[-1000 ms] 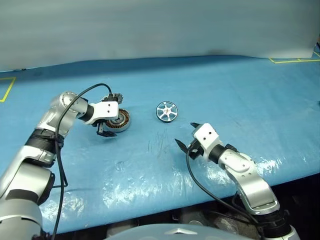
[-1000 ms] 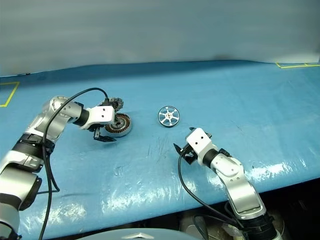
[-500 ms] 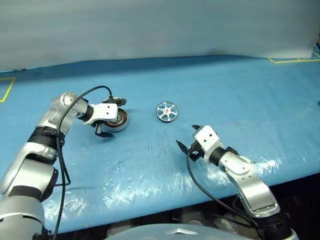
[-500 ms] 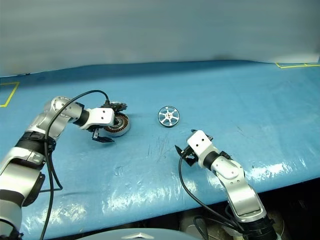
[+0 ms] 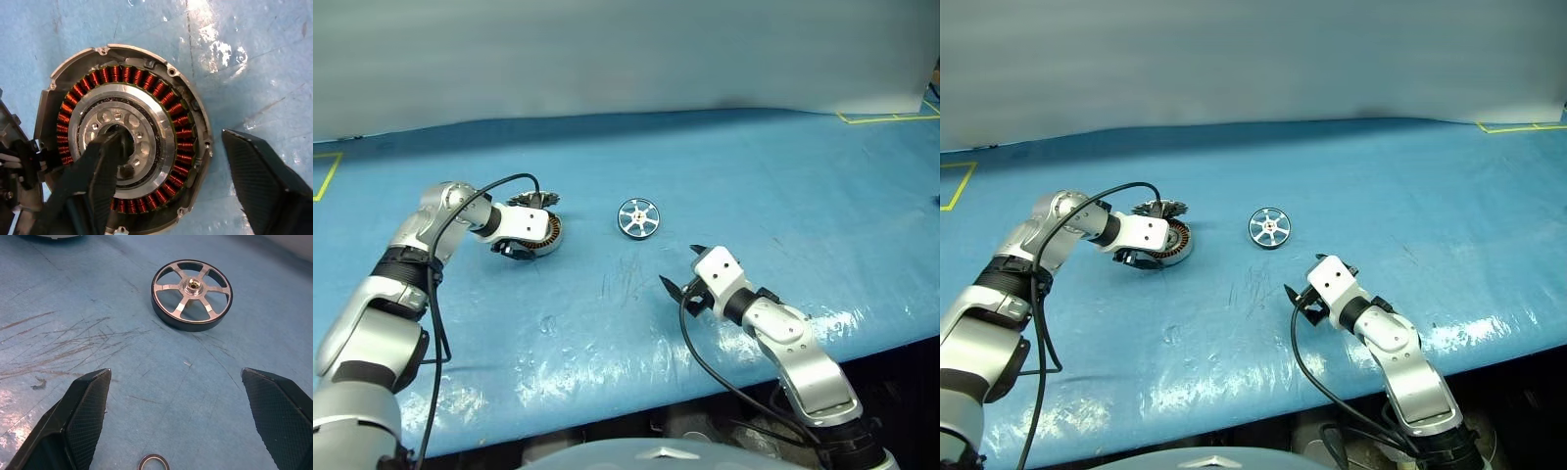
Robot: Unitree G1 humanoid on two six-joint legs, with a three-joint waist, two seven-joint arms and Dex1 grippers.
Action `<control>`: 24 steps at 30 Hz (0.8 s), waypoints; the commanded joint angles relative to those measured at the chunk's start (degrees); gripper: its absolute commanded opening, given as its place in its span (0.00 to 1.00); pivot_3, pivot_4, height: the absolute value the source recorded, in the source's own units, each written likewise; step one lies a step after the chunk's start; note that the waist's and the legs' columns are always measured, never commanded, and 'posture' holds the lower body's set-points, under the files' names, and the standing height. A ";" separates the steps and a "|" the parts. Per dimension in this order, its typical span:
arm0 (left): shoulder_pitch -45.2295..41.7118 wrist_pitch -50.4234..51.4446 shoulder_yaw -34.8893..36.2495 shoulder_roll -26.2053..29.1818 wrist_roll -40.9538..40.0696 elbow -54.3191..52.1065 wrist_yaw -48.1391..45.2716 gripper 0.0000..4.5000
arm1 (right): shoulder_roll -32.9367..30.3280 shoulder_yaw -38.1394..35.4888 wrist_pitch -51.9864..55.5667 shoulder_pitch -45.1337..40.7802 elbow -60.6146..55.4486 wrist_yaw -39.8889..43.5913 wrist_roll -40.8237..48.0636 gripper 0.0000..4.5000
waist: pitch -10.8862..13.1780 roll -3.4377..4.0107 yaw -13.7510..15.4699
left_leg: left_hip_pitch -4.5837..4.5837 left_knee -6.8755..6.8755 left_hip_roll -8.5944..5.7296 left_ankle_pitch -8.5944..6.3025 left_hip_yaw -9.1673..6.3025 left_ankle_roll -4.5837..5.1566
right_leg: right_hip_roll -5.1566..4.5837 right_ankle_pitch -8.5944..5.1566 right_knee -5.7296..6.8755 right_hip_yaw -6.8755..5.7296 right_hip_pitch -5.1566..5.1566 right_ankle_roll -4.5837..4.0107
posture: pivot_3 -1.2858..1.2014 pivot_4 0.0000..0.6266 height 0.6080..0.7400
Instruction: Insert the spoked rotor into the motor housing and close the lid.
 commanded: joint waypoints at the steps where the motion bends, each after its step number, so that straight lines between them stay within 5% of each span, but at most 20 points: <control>1: 1.70 -0.15 -0.11 0.26 0.57 -0.43 0.52 0.48 | -0.51 -1.23 -1.28 -0.15 -1.80 -0.21 -0.31 1.00 | -0.01 0.02 0.01 | 0.01 0.00 0.00 0.00 0.00 0.00 | 0.00 0.00 0.00 0.00 0.00 0.00 | 0.52 0.24 1.00; 7: 6.30 -0.82 2.41 0.00 -3.31 -5.79 -0.08 0.48 | -0.50 -1.08 -1.18 -0.32 -1.90 0.01 -0.42 1.00 | -0.06 0.06 -0.05 | 0.06 0.00 0.01 0.00 0.06 0.00 | 0.00 0.00 0.01 0.06 0.02 0.01 | 0.52 0.24 1.00; 14: 16.82 4.17 3.68 1.05 -9.56 -27.02 -5.02 0.48 | -0.72 -1.38 -1.08 -0.30 -2.03 0.52 -0.27 1.00 | -0.08 0.07 0.36 | 0.05 0.00 0.03 -0.04 0.18 0.06 | -0.09 0.02 -0.06 0.17 0.02 0.04 | 0.52 0.24 1.00; 24: 21.47 6.30 -0.55 -1.30 -2.50 -37.11 -0.40 0.48 | -0.96 -0.76 -0.90 -1.43 -1.52 1.77 -0.18 1.00 | -0.12 0.12 1.10 | 0.10 0.08 -0.10 -0.06 0.26 0.10 | -0.08 0.01 -0.06 0.25 0.06 0.04 | 0.52 0.24 1.00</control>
